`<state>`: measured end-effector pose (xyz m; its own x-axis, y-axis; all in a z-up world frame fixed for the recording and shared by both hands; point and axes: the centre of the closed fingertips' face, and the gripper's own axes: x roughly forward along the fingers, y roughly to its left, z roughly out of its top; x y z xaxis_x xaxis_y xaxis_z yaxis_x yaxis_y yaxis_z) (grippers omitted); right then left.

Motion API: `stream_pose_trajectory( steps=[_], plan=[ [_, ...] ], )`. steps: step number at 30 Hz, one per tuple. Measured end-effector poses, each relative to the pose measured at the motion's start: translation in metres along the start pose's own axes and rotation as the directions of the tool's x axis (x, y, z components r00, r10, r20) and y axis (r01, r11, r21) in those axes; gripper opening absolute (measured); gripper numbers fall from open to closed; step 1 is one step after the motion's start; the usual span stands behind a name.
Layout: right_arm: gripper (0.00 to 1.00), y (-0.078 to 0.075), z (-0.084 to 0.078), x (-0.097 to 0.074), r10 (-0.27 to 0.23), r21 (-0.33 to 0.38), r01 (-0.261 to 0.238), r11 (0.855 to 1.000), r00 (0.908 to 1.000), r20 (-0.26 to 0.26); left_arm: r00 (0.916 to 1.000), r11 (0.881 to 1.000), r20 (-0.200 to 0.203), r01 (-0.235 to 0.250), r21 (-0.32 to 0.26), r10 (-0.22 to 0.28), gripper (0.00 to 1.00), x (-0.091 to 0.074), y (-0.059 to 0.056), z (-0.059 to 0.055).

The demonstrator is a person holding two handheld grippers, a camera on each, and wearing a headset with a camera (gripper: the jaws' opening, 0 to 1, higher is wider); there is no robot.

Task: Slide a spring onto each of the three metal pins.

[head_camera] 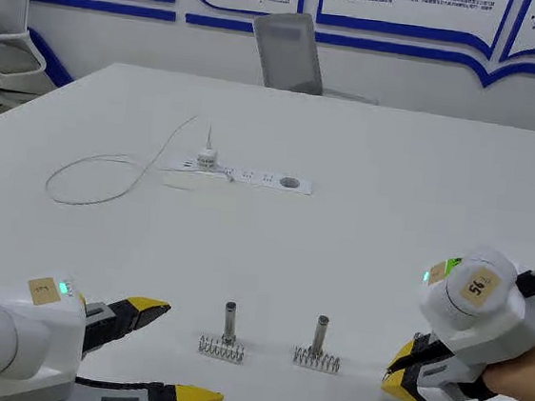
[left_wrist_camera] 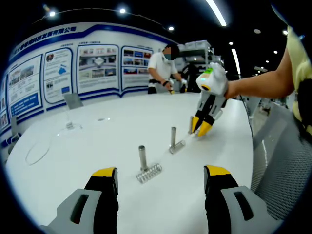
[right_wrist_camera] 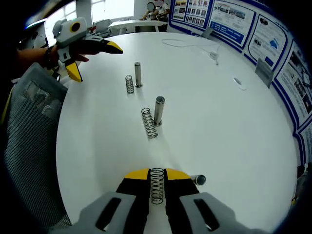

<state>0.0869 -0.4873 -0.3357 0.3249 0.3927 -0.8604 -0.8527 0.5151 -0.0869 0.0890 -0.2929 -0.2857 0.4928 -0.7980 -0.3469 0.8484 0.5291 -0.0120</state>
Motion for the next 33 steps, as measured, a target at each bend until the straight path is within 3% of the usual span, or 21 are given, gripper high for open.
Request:
stream_pose_trajectory(
  steps=[33],
  plan=[
    [0.12,-0.007,0.004,-0.019,-0.05,0.057,0.046,0.997,0.9961,0.073,0.9999,1.0,0.0,0.011,0.012,-0.011,0.73,0.0,-0.005,0.003]
  ],
)
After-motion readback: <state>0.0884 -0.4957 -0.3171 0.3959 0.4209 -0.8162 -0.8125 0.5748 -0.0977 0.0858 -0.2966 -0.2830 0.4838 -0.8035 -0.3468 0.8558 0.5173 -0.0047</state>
